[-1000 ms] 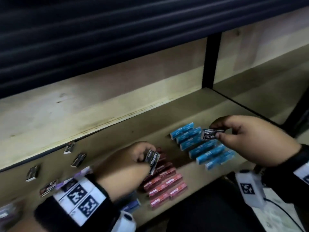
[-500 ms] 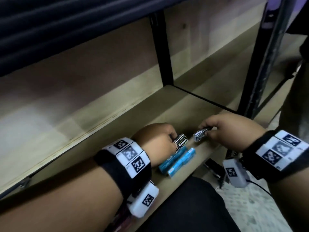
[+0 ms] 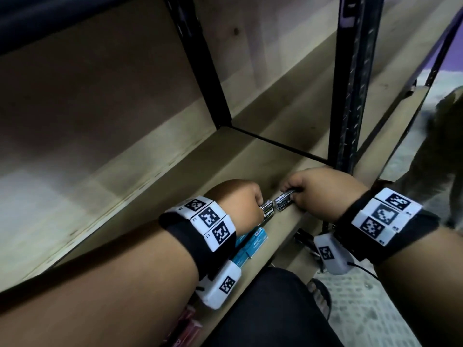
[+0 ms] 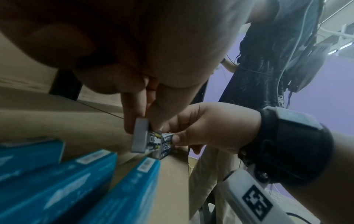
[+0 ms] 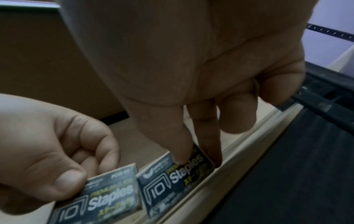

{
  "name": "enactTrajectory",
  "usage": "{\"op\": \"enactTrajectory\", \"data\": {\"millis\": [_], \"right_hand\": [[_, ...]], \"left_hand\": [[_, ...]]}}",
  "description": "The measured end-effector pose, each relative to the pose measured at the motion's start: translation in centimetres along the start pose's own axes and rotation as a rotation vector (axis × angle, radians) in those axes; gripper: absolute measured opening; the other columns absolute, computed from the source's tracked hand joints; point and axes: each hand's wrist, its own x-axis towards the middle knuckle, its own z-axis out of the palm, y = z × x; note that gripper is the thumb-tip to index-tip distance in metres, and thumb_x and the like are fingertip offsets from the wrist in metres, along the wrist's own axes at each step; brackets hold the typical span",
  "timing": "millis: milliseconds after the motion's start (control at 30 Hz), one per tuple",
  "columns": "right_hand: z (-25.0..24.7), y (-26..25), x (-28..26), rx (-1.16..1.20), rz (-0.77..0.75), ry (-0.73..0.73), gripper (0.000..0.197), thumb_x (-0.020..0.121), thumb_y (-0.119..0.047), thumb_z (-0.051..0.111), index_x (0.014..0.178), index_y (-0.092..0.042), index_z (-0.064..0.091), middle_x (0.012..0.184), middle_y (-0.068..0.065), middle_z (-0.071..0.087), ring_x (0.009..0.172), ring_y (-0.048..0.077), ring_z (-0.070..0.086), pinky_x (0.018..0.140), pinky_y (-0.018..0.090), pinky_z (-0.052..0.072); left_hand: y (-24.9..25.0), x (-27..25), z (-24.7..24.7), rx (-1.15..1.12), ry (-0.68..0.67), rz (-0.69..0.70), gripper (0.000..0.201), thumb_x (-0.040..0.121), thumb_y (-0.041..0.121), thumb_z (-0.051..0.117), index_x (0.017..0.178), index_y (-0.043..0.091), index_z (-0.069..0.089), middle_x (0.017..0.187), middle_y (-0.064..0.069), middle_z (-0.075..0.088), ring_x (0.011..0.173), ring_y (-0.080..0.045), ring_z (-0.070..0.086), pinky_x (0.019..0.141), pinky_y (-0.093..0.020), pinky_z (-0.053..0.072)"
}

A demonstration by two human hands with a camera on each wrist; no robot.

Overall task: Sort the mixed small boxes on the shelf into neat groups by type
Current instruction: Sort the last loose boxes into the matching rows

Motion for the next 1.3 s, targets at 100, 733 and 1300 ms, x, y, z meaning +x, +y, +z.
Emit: {"op": "enactTrajectory", "data": {"millis": [100,733,1300], "right_hand": [[0.0,0.2,0.2,-0.001,0.009,0.012,0.025,0.084,-0.036,0.064,0.106,-0.048,0.067,0.081,-0.020,0.058,0.088,0.007,0.060,0.071,0.019,0.035],[-1.2,-0.6,-0.3,0.005,-0.006,-0.012,0.049,0.084,-0.024,0.060,0.128,-0.044,0.061,0.126,-0.011,0.064,0.116,0.013,0.059,0.090,0.020,0.040],[-1.9,-13.5,-5.9,0.109,-0.332,0.022,0.034,0.084,-0.039,0.064,0.119,-0.043,0.064,0.104,-0.019,0.062,0.101,0.001,0.058,0.085,0.020,0.046]], "left_hand": [[0.5,0.5,0.0,-0.009,0.014,-0.003,0.012,0.070,0.042,0.069,0.072,0.041,0.058,0.071,0.016,0.059,0.063,0.002,0.055,0.050,-0.018,0.034],[0.5,0.0,0.0,-0.002,-0.028,-0.025,0.039,0.062,0.064,0.067,0.089,0.037,0.060,0.080,0.016,0.065,0.071,-0.003,0.061,0.061,-0.023,0.048],[-8.0,-17.1,-1.8,-0.455,0.171,-0.265,0.036,0.061,0.065,0.055,0.096,0.069,0.046,0.092,0.036,0.060,0.069,0.007,0.056,0.068,-0.026,0.048]]}}
